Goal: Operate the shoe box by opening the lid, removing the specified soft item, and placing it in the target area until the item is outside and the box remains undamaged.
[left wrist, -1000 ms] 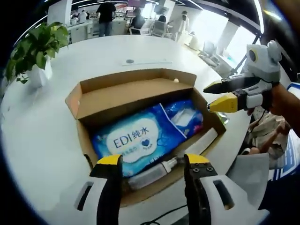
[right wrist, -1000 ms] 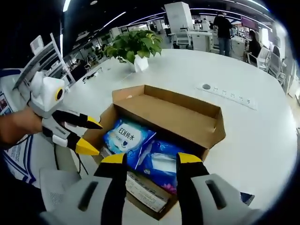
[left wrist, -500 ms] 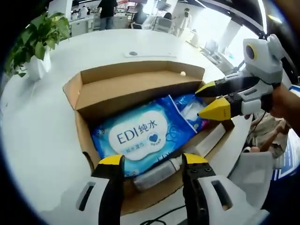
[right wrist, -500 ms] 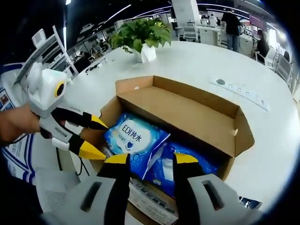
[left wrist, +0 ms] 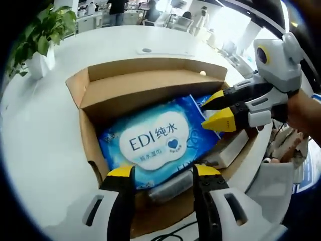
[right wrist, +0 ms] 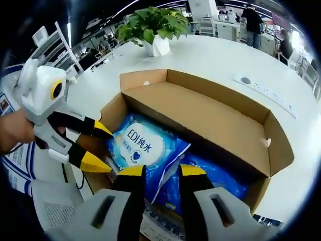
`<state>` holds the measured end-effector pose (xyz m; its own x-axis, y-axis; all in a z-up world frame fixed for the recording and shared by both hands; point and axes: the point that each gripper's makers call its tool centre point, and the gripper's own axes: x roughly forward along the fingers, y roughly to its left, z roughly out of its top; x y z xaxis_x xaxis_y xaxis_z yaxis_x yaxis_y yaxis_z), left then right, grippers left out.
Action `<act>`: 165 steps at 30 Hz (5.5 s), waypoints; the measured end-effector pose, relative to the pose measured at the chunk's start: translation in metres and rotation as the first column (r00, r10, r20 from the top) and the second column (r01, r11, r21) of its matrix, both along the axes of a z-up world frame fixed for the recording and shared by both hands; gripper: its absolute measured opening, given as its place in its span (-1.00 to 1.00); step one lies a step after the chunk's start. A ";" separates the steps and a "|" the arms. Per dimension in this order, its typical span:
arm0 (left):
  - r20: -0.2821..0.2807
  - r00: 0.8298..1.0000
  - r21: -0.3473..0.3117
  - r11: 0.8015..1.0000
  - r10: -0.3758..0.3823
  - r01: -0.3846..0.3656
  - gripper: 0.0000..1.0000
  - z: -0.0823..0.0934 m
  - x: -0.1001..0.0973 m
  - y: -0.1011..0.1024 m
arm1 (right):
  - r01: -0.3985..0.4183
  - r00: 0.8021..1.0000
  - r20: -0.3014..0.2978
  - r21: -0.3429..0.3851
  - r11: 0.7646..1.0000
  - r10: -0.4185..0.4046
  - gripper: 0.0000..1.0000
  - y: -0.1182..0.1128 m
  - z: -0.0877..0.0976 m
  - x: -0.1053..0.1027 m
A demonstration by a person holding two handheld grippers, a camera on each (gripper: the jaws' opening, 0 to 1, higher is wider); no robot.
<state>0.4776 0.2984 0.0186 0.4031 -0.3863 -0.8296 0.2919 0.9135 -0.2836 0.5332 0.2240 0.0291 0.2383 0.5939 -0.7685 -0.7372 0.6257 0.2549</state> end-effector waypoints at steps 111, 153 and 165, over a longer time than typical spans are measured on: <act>-0.051 0.997 -0.110 0.992 0.059 -0.065 -1.00 0.017 0.018 -0.014 | 0.166 0.986 -0.032 -0.002 0.986 -0.166 -1.00 -0.066 0.022 -0.002; 0.034 0.998 -0.135 0.990 -0.046 0.050 -1.00 0.080 0.017 -0.085 | 0.265 0.963 0.035 0.036 0.964 -0.266 -1.00 -0.138 0.077 -0.005; 0.042 0.994 -0.150 0.983 -0.101 0.107 -1.00 0.087 0.020 -0.129 | 0.318 0.946 0.051 0.034 0.947 -0.319 -1.00 -0.181 0.084 -0.004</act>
